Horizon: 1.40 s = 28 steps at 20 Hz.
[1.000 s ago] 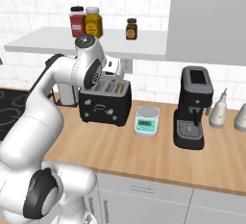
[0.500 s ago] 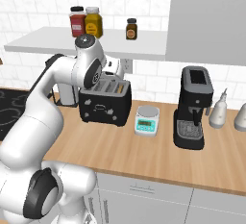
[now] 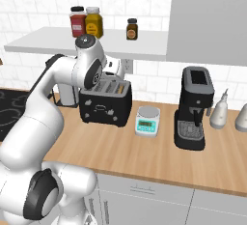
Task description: Start the toaster. Once the lever pops up, take the bread to the plate on the dining counter.
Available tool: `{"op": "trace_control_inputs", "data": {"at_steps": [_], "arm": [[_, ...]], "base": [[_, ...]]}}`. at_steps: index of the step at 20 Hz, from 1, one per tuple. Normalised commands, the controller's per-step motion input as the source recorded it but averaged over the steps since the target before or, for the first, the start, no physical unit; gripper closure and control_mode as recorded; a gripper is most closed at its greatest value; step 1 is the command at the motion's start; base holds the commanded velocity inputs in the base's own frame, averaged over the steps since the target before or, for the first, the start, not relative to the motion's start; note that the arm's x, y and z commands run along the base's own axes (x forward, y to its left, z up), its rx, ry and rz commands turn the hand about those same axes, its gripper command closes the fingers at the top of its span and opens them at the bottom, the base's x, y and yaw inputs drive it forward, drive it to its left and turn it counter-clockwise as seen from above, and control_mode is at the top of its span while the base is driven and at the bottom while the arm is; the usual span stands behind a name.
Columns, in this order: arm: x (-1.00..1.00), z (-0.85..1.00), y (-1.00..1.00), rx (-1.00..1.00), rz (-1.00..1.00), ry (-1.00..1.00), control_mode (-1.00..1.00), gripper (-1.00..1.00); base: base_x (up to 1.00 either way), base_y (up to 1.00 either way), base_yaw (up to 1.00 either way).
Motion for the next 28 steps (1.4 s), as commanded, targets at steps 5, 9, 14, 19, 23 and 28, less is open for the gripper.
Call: {"op": "trace_control_inputs", "data": {"at_steps": [5,9,14,19,23,28], "arm": [[0.0,0.0,0.0,0.0,0.0,0.0,-1.0,-1.0],[0.0,0.0,0.0,0.0,0.0,0.0,-1.0,-1.0],[0.0,0.0,0.0,0.0,0.0,0.0,-1.0,-1.0],[0.0,0.0,0.0,0.0,0.0,0.0,-1.0,-1.0],[0.0,0.0,0.0,0.0,0.0,0.0,-1.0,-1.0],[0.0,0.0,0.0,0.0,0.0,0.0,-1.0,-1.0]], "base": [[0.0,0.0,0.0],[0.0,0.0,0.0],[0.0,0.0,0.0],[0.0,0.0,0.0],[0.0,0.0,0.0],[0.0,0.0,0.0]]}}
